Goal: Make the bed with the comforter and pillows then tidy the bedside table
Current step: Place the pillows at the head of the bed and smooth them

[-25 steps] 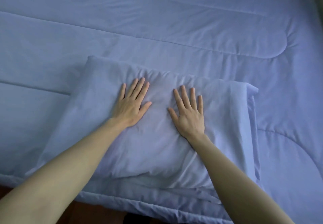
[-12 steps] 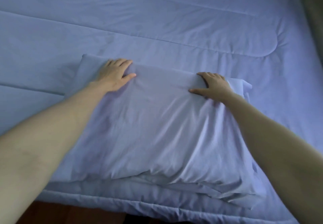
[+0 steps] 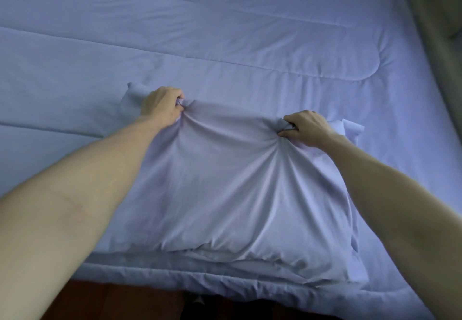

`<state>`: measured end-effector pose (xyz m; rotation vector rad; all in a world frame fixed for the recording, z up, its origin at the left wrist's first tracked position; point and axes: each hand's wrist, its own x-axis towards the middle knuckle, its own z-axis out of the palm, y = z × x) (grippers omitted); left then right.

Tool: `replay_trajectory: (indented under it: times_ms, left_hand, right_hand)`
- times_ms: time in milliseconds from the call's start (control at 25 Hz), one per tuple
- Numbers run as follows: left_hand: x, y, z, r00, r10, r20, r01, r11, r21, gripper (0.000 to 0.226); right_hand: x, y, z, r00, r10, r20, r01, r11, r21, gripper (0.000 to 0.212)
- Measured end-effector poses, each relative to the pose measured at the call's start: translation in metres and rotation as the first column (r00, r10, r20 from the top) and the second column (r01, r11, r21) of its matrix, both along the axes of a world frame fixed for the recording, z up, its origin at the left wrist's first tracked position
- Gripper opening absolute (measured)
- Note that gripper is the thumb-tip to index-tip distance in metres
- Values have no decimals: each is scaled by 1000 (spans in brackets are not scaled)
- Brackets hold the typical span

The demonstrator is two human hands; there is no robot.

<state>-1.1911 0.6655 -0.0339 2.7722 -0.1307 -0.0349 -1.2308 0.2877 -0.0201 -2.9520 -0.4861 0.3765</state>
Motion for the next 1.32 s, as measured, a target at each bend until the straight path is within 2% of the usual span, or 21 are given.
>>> replay_trajectory:
  times_ms: [160,280,600,800,1000,1160,1320]
  left_hand:
    - [-18,-11,32,997,-25,71,26,1000,-10,5]
    - [-27,-31,68,985,-76,157,84,996,-44,4]
    - [-24,-171,165,873,-296,388,351,933,-76,6]
    - [-28,-326,205,802,-338,492,434,896,-91,14]
    - [-14,-528,236,736,-396,549,520,850,-84,18]
    - [-8,-677,244,714,-472,518,570,821,-38,22]
    - [-3,-788,233,706,-512,489,599,800,-26,27]
  right_hand:
    - [-38,-14,40,996,50,76,-55,996,72,52]
    - [-72,-31,81,985,49,167,-57,997,45,48]
    - [-162,-133,174,911,-27,411,54,997,-55,40]
    - [-209,-246,212,863,-121,491,195,976,-102,39]
    - [-246,-385,238,796,-257,549,355,931,-79,35]
    - [-265,-470,234,744,-376,552,481,875,-53,34]
    - [-267,-526,212,699,-466,542,587,807,-63,34]
